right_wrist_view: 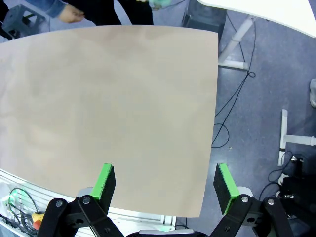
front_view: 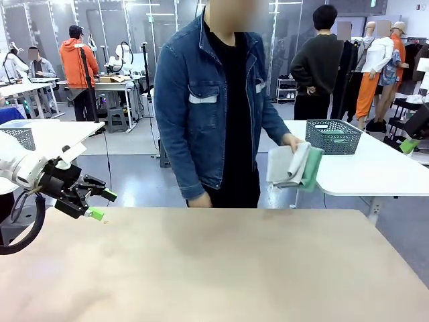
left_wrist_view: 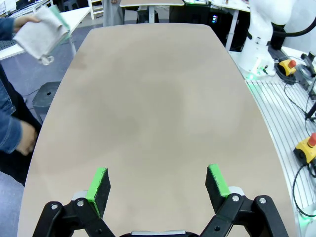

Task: Fold the towels and place them in the basket.
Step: Stack the folded Towel with hook on the right side of the table.

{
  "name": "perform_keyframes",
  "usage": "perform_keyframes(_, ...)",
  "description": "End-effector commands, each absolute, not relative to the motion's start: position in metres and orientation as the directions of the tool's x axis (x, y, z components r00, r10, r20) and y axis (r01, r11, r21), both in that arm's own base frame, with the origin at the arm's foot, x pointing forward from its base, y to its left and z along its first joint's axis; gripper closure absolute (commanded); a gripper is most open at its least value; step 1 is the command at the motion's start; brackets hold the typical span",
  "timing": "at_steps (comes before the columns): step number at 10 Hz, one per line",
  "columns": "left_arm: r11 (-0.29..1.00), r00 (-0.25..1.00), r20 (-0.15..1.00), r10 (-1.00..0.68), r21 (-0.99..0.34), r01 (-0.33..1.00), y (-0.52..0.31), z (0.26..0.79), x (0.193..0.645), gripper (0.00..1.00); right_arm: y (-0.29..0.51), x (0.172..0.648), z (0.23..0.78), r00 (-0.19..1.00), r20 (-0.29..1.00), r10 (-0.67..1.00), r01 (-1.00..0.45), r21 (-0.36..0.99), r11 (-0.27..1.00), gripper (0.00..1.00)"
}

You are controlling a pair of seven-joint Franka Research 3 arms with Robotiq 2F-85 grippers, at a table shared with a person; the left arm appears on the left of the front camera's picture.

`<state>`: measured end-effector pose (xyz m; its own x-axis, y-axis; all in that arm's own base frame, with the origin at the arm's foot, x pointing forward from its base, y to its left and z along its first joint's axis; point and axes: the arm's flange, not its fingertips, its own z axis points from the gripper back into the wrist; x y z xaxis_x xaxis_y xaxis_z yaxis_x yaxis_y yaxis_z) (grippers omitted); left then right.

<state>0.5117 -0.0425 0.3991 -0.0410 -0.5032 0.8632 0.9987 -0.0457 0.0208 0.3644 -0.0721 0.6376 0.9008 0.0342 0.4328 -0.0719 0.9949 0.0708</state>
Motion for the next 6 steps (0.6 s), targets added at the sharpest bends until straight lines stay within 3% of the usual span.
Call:
perform_keyframes(1,-0.048,-0.047,0.859,-0.51,0.026,0.999,-0.042,0.4006,0.5106,0.02,-0.0708,0.3668,0.6389,0.903,0.429,0.014,-0.047,0.066,0.997,0.0)
perform_keyframes(6,-0.048,-0.047,0.859,-0.51,0.026,0.999,-0.042,0.4006,0.5106,0.02,-0.0708,0.3668,0.6389,0.903,0.429,0.014,-0.047,0.066,0.997,0.0)
